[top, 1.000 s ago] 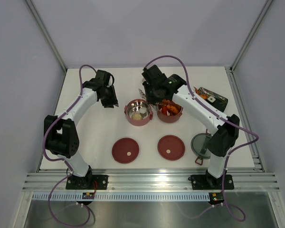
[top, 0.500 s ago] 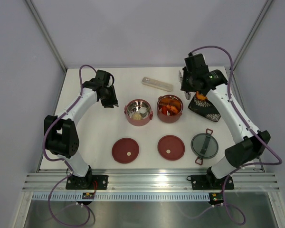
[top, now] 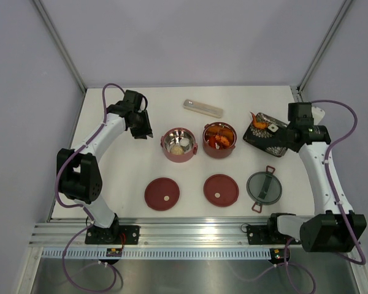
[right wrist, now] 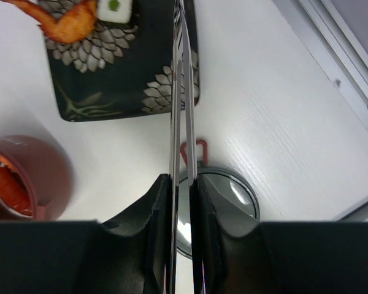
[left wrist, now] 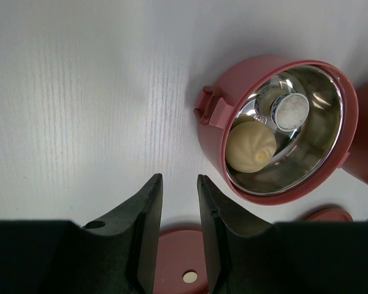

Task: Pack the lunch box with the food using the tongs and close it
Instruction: Place the clamp at the center of the board.

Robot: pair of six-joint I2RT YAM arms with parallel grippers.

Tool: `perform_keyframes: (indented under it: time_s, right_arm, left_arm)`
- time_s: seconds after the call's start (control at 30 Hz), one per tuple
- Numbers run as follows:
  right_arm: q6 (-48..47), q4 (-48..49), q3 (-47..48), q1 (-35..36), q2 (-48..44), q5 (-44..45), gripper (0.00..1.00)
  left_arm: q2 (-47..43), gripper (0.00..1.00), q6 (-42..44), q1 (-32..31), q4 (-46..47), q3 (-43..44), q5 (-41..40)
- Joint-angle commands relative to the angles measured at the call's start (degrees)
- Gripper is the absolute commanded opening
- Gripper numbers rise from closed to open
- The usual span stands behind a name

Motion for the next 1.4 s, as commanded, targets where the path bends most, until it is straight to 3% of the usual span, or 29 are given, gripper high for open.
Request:
perform_keyframes:
  time_s: [0.0, 0.37, 0.6, 0.7, 1.0, 1.37]
  right_arm:
    - [5.86, 1.23, -4.5, -1.57, -4.38, 4.94, 0.08]
    - [8.77, 2.19, -11.72, -5.0, -5.53, 3.55, 0.03]
    - [0.08, 9.03, -11.28, -4.91, -11.14, -12.08, 0.0]
    - [-1.24, 7.04, -9.96, -4.3, -10.98, -16.05, 0.0]
    - [1.21, 0.88, -7.06, 11.51, -11.42, -10.79, 0.0]
    - [3.84, 2.44, -9.86, 15.91, -9.66, -12.72, 0.0]
  left_arm:
    - [0.52, 0.32, 1.05, 0.15, 1.32, 1.4, 1.17]
    - [0.52, 0.33, 1.75, 0.06, 1.23, 1.49, 1.35]
    - [1.05, 0.33, 1.23, 0.15, 1.4, 1.75, 1.53]
    - [0.96, 0.33, 0.87, 0.15, 1.67, 2.01, 2.14]
    - [1.58, 0.33, 0.78, 0.24, 0.88, 3.69, 1.79]
    - [1.49, 0.33, 0.7, 0.94, 0.61, 3.86, 2.05]
